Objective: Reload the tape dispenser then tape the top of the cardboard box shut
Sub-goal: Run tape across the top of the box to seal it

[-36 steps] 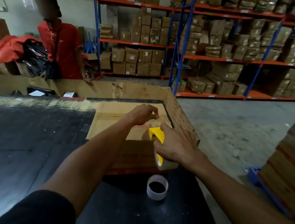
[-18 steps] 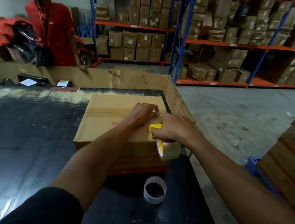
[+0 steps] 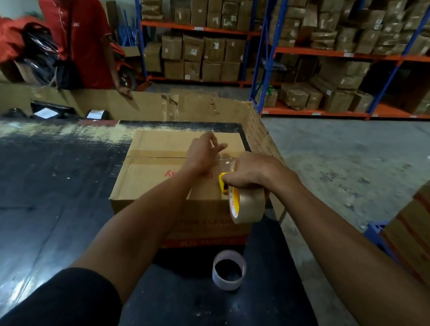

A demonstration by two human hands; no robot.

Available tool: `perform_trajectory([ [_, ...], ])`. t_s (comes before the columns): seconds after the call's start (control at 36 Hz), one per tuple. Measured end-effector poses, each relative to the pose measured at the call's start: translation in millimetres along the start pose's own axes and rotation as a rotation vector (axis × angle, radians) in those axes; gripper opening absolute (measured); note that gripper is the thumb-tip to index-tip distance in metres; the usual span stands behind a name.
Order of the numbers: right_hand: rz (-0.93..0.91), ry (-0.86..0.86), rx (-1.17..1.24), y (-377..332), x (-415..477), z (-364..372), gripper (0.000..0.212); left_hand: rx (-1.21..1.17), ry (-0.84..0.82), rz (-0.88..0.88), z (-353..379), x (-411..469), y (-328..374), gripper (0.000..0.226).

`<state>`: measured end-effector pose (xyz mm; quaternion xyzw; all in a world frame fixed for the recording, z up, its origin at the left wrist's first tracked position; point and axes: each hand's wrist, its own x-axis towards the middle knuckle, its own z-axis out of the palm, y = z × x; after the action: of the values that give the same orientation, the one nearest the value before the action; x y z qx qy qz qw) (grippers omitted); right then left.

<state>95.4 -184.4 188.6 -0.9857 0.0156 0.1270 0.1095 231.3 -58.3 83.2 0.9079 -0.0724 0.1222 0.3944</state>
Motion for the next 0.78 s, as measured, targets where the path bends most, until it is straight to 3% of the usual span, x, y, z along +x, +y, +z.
perform_trajectory([
  [0.08,0.011,-0.014,0.003,-2,2,-3,0.040,0.010,-0.132,0.247,-12,-9,1,0.012],
  [0.17,0.009,-0.025,0.014,-5,4,-7,0.038,0.132,-0.353,0.423,-23,-26,-2,0.023],
  [0.22,0.004,-0.042,0.008,-6,5,-9,0.038,0.223,-0.468,0.408,-26,-37,-5,0.033],
  [0.31,0.000,-0.055,0.007,-7,2,-10,0.038,0.380,-0.502,0.306,-25,-44,-6,0.047],
  [0.42,0.005,-0.127,-0.001,-3,-12,-9,0.043,0.501,-0.566,0.355,-22,-42,-7,0.055],
  [0.5,0.029,-0.178,0.017,1,-24,-7,0.036,0.599,-0.641,0.280,-20,-31,-1,0.059],
  [0.61,0.032,-0.115,-0.004,-1,-38,-5,0.039,0.729,-0.735,0.220,-17,-23,17,0.064],
  [0.78,0.058,-0.084,0.029,-4,-44,-2,0.053,0.596,-0.678,0.294,-11,-39,5,0.064],
])
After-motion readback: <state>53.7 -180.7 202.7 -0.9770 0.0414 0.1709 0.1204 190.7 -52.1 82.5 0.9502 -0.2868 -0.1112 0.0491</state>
